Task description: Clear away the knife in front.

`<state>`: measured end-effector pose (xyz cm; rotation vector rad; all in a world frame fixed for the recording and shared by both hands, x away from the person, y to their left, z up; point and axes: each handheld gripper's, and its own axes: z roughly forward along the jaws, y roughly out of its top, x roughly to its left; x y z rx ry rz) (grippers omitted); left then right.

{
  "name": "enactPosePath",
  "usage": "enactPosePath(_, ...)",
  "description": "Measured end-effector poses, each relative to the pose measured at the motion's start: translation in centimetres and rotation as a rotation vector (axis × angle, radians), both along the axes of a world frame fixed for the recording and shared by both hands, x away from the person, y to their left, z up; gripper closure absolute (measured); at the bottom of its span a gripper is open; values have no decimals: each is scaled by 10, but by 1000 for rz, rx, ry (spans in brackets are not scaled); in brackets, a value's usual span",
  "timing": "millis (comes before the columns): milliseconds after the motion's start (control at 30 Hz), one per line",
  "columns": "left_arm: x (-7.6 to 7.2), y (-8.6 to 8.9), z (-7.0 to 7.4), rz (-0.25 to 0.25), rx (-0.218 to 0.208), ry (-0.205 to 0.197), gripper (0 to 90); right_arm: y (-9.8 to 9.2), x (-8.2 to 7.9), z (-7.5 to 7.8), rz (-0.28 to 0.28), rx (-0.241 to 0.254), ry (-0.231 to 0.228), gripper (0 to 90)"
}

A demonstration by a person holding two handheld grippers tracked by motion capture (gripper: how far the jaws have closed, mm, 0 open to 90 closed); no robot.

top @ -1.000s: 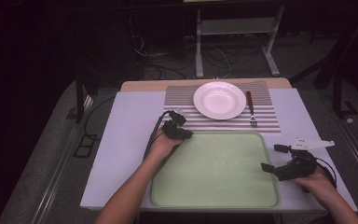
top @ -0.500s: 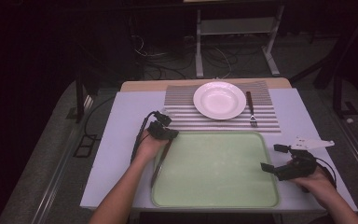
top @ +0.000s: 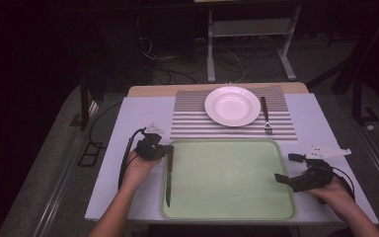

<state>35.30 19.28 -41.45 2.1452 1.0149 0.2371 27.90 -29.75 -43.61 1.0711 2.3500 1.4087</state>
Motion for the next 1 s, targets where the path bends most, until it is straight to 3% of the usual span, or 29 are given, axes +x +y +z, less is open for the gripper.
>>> enactPosePath(100, -12, 3, -1, -4, -7, -1, 876, 1, 0, 1, 2, 3, -4, 2)
enactPosePath(400, -36, 15, -3, -28, -82, -20, 747, -1, -4, 3, -6, -5, -12, 2)
enactPosePath(533, -45, 12, -5, -65, -89, -6, 745, -1, -5, 3, -5, -11, -16, 2)
enactPosePath(600, -49, 8, -7, -86, -94, 5, 788, -1, -5, 3, -3, -16, -14, 2)
enactPosePath(667, -51, 1, -11, -115, -82, 18, 827, 0, -6, 3, -3, -17, -14, 2)
enactPosePath(800, -51, -8, -19, -150, -12, 50, 877, 0, -6, 3, -3, -19, -17, 2)
enactPosePath(900, -52, -9, -24, -156, 19, 65, 883, -1, -6, 3, -4, -19, -18, 2)
enactPosePath(1000, -52, -6, -23, -147, 24, 61, 893, -1, -6, 3, -4, -19, -19, 2)
